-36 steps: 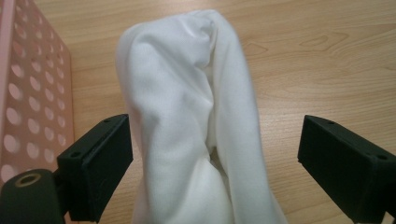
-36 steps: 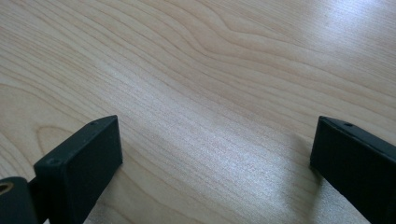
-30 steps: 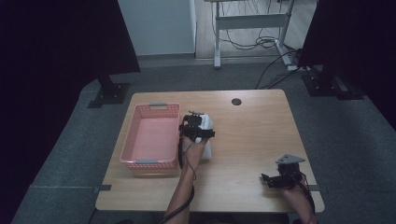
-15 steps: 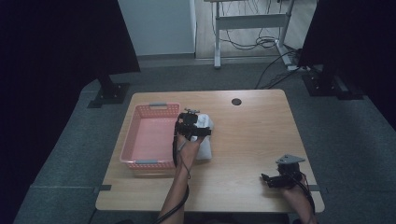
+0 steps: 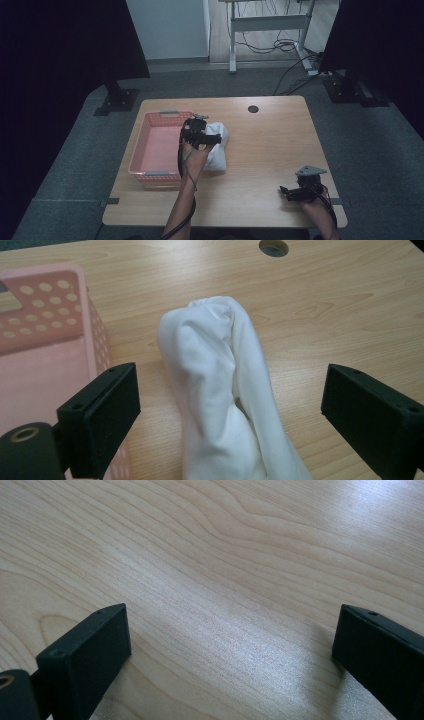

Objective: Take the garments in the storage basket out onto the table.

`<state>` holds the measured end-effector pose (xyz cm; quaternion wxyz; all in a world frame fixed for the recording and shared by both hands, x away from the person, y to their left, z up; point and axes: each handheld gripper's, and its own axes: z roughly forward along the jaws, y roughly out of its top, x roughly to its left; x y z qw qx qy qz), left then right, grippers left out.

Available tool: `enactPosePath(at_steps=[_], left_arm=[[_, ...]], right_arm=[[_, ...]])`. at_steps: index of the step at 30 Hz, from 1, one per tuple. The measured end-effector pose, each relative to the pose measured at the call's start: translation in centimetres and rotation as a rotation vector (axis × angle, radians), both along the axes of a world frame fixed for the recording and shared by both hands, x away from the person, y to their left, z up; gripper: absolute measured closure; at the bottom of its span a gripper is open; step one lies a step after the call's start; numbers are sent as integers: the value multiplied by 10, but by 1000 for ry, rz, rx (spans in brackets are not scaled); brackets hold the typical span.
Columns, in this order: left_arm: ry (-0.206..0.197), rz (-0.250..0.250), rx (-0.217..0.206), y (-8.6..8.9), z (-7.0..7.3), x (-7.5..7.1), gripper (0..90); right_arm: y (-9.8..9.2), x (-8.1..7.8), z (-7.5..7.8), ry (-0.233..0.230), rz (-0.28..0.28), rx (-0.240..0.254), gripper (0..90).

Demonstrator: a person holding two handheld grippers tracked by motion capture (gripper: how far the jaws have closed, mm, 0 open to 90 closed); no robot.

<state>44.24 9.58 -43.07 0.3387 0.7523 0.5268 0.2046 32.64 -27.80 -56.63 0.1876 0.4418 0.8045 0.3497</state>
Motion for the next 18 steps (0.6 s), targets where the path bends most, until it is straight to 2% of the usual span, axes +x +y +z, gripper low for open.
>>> enactPosePath(at_steps=[8, 18], left_arm=[[-9, -4, 6, 9, 9, -4, 85], [-22, -6, -14, 24, 16, -11, 85]], right_arm=[[0, 0, 0, 1, -1, 1, 18], [0, 0, 0, 1, -1, 0, 18]])
